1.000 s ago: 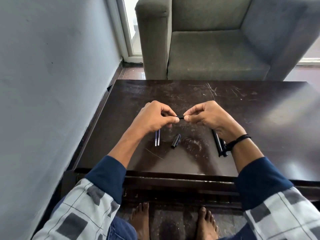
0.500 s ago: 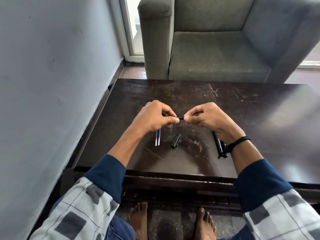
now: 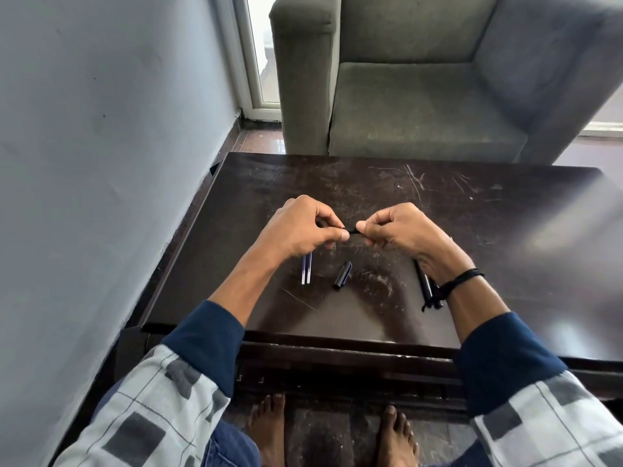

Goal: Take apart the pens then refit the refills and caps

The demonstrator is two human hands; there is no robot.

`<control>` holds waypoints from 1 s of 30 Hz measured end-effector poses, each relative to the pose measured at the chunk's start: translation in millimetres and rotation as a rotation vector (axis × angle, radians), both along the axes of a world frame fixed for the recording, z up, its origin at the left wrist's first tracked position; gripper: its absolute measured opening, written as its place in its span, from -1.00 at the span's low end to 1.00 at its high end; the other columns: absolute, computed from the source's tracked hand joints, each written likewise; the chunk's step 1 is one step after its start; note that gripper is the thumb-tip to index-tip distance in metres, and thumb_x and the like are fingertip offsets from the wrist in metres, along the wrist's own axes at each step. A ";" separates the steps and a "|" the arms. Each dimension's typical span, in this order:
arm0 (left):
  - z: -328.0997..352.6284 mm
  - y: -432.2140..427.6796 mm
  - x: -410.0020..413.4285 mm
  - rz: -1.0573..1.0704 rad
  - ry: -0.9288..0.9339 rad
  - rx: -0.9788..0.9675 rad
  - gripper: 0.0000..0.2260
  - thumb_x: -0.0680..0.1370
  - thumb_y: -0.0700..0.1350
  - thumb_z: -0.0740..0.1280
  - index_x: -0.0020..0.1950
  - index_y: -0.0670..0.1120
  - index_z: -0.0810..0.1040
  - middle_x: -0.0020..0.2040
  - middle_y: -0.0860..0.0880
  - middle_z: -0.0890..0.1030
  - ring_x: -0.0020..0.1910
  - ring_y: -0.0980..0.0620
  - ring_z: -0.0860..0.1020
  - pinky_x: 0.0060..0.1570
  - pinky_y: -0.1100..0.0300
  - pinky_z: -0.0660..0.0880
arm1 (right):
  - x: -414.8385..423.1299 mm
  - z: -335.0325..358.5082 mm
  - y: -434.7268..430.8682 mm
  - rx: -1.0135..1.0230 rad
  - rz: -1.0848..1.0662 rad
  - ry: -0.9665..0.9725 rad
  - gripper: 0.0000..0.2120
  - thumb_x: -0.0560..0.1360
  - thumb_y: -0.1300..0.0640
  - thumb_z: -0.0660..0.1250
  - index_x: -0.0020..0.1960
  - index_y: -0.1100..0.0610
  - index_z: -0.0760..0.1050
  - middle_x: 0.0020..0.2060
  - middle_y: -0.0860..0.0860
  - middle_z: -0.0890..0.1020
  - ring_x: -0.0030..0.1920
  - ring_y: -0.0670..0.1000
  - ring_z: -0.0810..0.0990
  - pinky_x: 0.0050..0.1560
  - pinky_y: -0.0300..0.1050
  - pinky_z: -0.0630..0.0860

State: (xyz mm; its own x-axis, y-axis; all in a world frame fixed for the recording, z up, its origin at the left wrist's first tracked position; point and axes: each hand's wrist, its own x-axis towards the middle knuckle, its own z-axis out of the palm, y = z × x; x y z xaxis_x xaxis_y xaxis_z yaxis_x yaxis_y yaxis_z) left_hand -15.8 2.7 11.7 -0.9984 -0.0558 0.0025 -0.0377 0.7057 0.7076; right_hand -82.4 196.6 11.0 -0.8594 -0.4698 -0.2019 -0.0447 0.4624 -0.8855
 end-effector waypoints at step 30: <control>0.3 -5.2 -0.8 0.024 -0.014 -0.012 -0.94 0.45 0.05 0.56 -0.15 0.11 0.73 -0.35 0.15 0.70 -0.23 0.25 0.66 0.10 0.01 0.60 | -2.0 -4.9 0.9 -0.089 0.018 0.009 -0.81 0.47 0.09 0.54 -0.12 0.23 0.68 -0.35 0.04 0.67 -0.39 -0.13 0.54 -0.31 -0.29 0.48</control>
State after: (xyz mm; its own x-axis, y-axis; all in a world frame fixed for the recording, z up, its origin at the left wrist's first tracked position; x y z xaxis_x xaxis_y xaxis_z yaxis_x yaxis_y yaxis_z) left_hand -16.6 -2.5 12.0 -0.9968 -0.0795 -0.0104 -0.0641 0.7130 0.6982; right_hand -84.4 197.5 6.1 -0.8524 -0.5005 -0.1511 -0.0604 0.3814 -0.9224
